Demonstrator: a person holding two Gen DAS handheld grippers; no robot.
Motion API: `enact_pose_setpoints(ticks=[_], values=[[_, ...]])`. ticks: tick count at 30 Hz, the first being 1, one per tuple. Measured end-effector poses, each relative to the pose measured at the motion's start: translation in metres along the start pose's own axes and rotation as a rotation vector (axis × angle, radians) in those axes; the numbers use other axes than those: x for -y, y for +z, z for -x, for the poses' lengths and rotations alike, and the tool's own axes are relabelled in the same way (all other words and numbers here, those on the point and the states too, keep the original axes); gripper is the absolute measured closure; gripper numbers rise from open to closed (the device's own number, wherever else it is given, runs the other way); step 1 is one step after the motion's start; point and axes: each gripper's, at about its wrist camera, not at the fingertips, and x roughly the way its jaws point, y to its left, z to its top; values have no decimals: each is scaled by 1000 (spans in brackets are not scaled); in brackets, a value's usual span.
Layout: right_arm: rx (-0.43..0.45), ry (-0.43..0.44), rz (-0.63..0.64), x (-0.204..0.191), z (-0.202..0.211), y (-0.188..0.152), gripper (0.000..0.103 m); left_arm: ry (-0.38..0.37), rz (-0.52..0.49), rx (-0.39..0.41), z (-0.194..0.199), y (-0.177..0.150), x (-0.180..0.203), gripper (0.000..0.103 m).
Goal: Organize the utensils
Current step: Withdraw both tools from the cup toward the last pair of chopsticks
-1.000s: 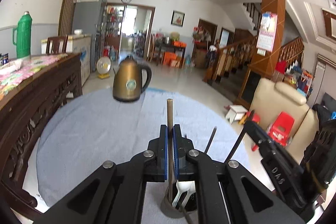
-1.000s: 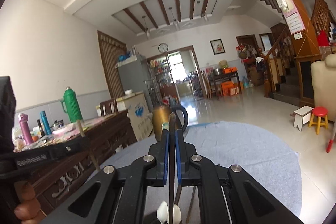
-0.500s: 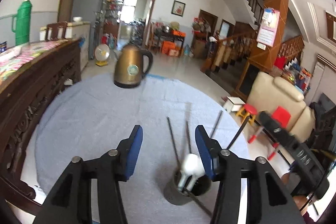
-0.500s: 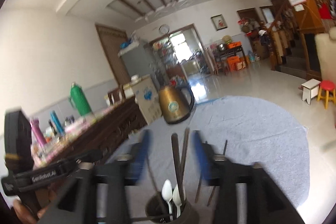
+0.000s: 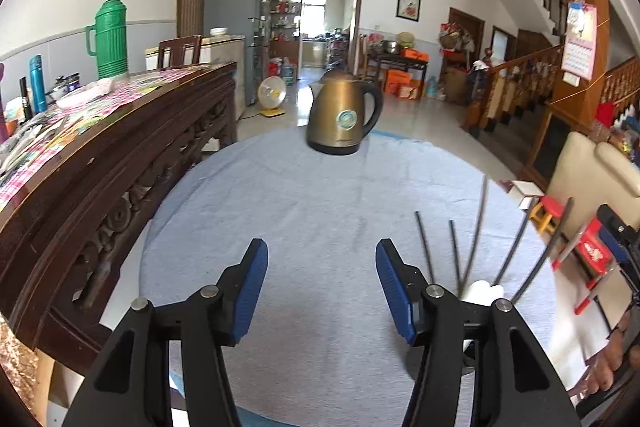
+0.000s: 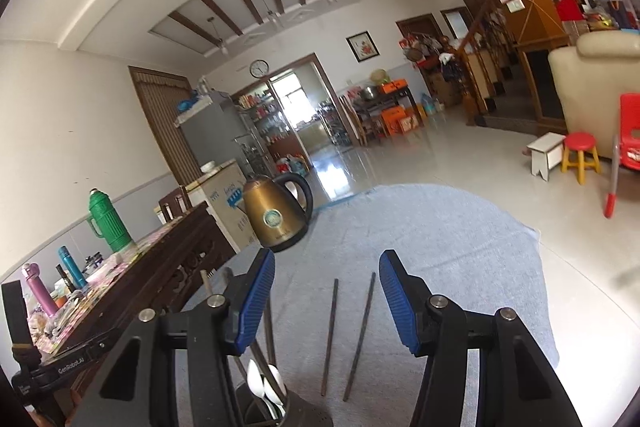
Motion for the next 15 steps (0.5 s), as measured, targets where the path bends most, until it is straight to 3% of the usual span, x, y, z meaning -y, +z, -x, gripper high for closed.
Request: enact_pose_setpoints(ticks=[15], values=[[-132,-47,-39,21,-43,-17,45,130,-17,-50,-29,-6,-11,45]])
